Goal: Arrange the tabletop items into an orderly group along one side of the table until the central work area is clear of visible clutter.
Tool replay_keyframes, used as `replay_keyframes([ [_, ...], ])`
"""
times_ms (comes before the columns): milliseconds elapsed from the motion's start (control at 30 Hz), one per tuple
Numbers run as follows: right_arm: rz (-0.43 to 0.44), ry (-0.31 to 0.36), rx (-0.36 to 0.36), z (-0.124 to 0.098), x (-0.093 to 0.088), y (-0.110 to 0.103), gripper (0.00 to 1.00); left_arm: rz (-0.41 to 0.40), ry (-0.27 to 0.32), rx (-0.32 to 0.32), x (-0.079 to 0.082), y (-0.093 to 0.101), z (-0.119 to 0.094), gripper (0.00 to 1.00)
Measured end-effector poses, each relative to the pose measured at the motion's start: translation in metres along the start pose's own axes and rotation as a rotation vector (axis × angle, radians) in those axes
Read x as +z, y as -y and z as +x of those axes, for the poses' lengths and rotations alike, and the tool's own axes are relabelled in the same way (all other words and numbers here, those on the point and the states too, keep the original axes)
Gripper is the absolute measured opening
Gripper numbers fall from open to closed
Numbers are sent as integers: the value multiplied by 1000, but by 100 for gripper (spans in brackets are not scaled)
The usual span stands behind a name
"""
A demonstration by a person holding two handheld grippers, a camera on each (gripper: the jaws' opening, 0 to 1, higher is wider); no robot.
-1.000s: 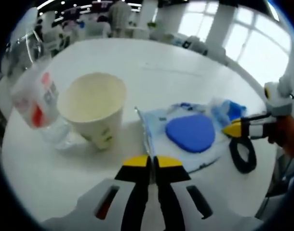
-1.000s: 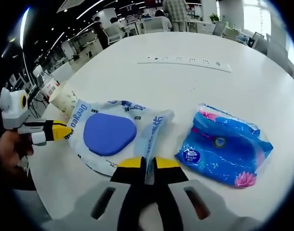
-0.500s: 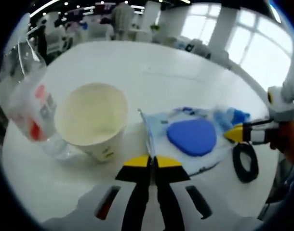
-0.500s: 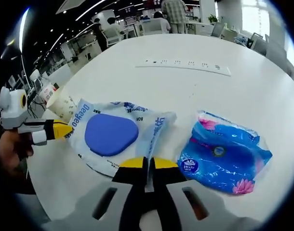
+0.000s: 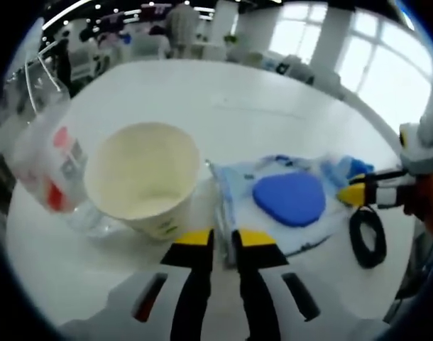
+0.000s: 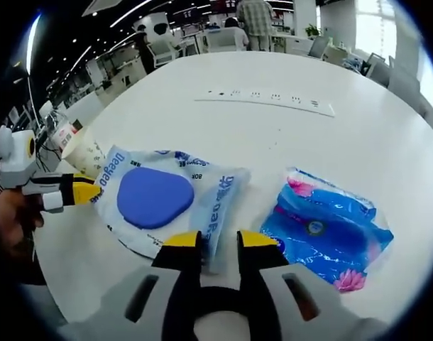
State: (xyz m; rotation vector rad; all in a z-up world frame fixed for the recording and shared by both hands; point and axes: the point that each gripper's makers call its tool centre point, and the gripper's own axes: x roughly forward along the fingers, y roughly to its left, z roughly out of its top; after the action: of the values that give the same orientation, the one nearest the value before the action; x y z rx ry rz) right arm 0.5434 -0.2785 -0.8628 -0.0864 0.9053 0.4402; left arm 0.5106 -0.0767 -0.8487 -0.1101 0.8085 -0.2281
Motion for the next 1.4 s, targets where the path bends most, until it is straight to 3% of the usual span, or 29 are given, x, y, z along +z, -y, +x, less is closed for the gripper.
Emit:
replay_keyframes([
  [400,-6,-3,2,-9,-6,-2,27,39,-13,-8,-6,-1,-13,20],
  [867,-37,43,34,-29,-7,-8,32,74,-6,-18,-12,-4,-34,24],
  [1033,-21,75,80,-39,-9,-15,39,111,2,-31,-20,-3,-47,30],
  [1400,-41,88,95,-57,-22,-18,49,129,22,-46,-28,-9,-65,39],
])
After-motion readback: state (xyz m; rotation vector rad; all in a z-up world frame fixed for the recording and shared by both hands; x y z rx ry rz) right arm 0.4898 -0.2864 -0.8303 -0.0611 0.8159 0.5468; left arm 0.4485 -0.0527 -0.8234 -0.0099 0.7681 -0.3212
